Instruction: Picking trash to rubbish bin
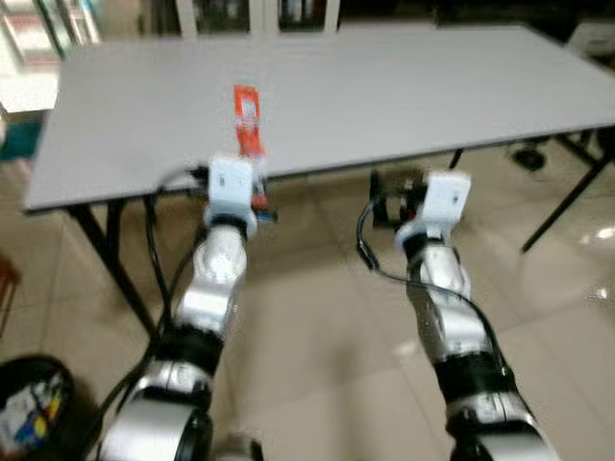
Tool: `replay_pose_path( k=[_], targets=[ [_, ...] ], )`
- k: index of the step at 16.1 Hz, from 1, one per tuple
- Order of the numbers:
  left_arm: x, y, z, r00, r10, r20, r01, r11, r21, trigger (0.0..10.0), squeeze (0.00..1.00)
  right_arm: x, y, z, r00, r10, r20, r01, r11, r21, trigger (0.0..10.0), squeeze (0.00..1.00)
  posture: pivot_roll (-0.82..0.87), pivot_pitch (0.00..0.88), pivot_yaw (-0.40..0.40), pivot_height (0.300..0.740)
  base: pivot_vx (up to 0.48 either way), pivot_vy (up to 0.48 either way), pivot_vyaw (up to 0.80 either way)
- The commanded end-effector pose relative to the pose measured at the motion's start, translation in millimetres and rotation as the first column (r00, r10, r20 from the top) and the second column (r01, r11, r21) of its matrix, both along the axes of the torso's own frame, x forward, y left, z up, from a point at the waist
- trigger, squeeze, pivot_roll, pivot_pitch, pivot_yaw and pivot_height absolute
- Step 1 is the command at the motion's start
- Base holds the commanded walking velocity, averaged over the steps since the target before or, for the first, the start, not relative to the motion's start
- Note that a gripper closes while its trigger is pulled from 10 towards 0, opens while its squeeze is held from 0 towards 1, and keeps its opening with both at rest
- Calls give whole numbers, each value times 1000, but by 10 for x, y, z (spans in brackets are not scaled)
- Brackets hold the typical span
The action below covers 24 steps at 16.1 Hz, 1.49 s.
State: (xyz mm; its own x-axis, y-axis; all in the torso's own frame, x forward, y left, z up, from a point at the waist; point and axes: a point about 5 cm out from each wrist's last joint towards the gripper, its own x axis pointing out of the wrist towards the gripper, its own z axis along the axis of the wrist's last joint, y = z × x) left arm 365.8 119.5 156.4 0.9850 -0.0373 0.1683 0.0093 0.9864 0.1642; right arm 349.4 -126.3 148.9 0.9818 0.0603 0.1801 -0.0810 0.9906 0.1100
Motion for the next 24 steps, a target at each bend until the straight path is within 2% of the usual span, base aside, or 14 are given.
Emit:
replay_pose_path(
  k=[1, 7, 24],
  targets=[
    [15, -43, 21, 1000, -27, -6, 27, 1000, 1, 10000, 0, 1, -66, 2, 1000, -24, -6, 24, 1000, 14, 10000, 0, -68, 50, -76, 740, 266, 0, 0],
    [18, -49, 13, 999, -32, -17, 32, 999, 18, 10000, 0, 3, -73, -9, 1000, -26, -14, 26, 999, 20, 10000, 0, -66, 52, -75, 740, 418, 0, 0],
    [15, -68, 16, 999, -44, -19, 45, 999, 19, 10000, 0, 7, -60, -18, 999, -17, -27, 18, 1000, 23, 10000, 0, -66, 54, -77, 740, 0, 0, 0]
  ],
)
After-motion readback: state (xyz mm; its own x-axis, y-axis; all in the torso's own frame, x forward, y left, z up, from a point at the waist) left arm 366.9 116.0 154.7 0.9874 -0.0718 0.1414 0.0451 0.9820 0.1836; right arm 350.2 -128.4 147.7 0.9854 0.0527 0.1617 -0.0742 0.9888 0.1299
